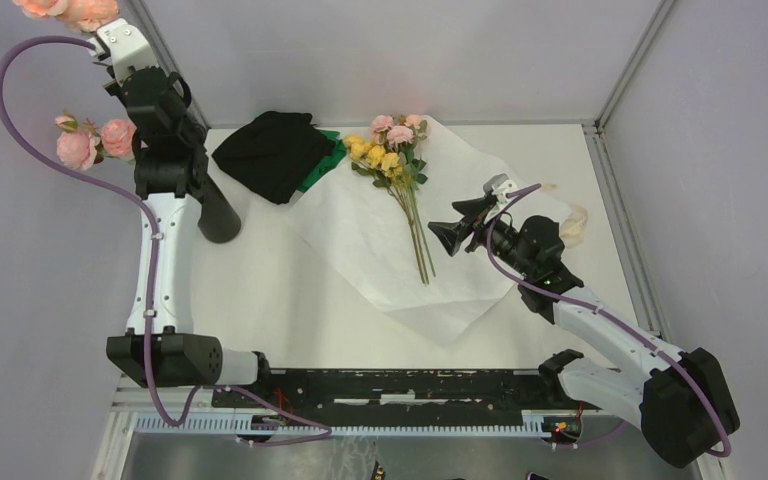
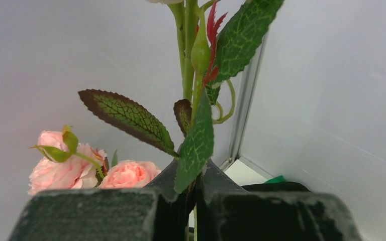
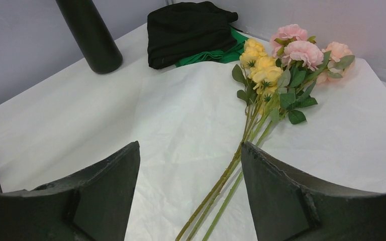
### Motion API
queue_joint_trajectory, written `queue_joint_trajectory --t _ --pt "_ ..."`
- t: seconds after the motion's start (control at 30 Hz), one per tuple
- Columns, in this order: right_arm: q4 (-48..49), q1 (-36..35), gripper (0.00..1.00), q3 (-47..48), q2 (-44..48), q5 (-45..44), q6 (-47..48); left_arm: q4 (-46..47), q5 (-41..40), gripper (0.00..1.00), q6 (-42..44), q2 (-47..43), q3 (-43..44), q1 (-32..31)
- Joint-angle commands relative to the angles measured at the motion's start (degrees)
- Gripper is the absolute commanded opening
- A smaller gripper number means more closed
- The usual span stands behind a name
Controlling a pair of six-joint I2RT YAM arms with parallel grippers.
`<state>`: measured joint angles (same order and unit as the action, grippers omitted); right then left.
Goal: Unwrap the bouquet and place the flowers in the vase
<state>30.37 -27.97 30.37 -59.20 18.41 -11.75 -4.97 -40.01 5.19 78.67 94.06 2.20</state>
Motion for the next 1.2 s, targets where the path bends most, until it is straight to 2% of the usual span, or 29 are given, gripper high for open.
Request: queue_joint_trajectory --t 0.0,0.23,0.6,0.9,1.17 --pt "2.7 0.0 0.79 -0.4 0.5 1.4 -0.6 2.0 -0.3 0.02 -0.8 -0.8 -1.6 1.5" --pt "2.3 0.0 0.79 -0.8 1.3 0.8 -0.2 1.6 0.1 0.02 -1.1 -0.4 -0.8 2.1" --pt "2.2 0.0 0.79 -1.3 1.4 0.9 -0.1 1.6 -0.4 0.02 -8.2 0.8 -8.6 2.8" --pt "2.0 0.0 0.79 -1.6 1.5 0.3 0.3 1.3 -0.6 0.02 -11.5 2.3 -10.5 3.3" --pt "1.7 0.1 0.79 -2.1 1.5 -0.2 0.9 2.6 -5.7 0.02 -11.6 1.8 -10.7 3.3"
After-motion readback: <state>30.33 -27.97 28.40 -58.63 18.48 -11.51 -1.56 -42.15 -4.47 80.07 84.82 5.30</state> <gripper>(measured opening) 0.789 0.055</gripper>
